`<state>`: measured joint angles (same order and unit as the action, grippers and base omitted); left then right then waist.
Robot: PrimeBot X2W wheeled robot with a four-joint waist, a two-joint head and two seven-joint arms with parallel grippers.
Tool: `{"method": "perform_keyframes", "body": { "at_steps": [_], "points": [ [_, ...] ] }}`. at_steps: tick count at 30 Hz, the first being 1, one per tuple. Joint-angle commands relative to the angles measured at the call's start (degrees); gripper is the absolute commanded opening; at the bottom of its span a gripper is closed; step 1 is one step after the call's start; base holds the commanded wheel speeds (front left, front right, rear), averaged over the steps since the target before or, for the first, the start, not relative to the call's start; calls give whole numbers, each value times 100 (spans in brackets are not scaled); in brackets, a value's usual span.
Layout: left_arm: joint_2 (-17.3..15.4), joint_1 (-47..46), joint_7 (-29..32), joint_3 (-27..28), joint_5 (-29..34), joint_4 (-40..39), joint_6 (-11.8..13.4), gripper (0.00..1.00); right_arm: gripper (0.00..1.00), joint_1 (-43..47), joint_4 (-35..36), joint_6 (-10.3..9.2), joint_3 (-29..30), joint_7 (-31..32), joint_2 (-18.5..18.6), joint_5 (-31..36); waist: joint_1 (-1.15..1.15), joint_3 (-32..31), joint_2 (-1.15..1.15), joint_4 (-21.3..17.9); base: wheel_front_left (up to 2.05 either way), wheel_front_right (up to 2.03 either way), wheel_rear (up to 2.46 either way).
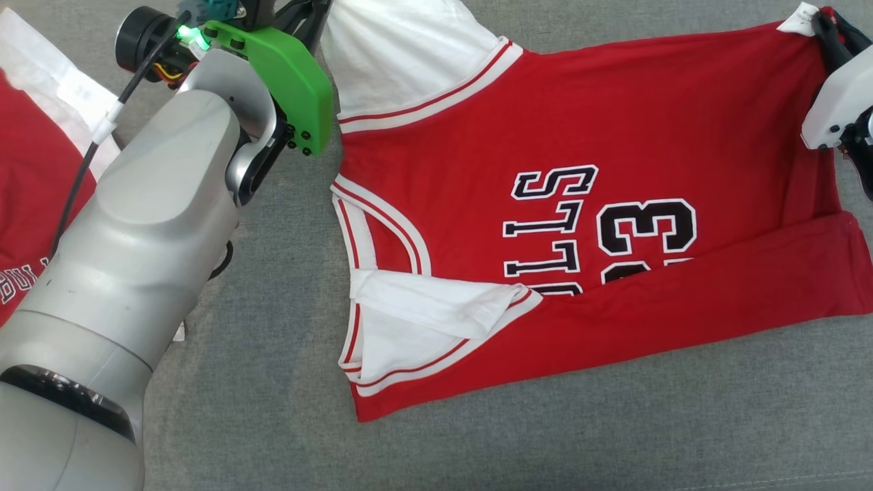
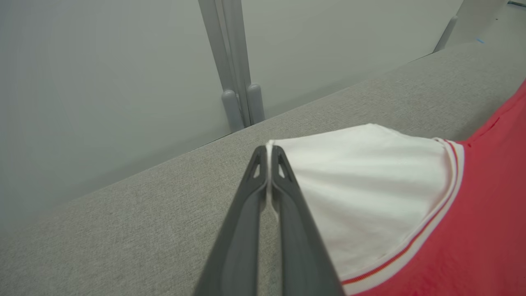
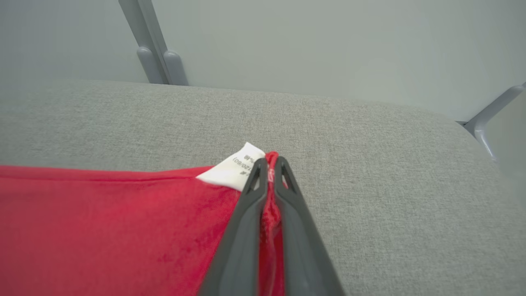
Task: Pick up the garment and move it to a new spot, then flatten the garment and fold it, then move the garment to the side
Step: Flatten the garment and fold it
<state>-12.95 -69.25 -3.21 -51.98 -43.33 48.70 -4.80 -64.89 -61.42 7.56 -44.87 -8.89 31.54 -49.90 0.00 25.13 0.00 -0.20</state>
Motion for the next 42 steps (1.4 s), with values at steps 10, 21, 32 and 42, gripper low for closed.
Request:
{"method": "perform_keyframes", "body": {
  "at_steps": [10, 21, 32, 42],
  "points": [
    [-152, 528, -5, -108, -262, -196, -186, 0, 0, 884, 588, -14, -64, -365, 339, -679, 0, -532, 0, 151, 0, 0, 0],
    [-957, 1621, 854, -333, -889, -1658, -254, 0, 0, 1842, 1043, -14, -213, -550, 540, -1088, 0, -1317, 0, 178, 0, 0, 0],
    [-1970, 2857, 2212, -674, -1735, -3893, -89, 0, 0, 2797, 1262, -14, -381, -381, 857, -1612, 0, -1787, 0, 266, 0, 0, 0],
    [-2383, 3442, 2721, -973, -2012, -4905, 146, 0, 0, 3336, 1646, -14, -581, 164, 1098, -2060, 0, -2016, 0, 249, 0, 0, 0]
  ]
}}
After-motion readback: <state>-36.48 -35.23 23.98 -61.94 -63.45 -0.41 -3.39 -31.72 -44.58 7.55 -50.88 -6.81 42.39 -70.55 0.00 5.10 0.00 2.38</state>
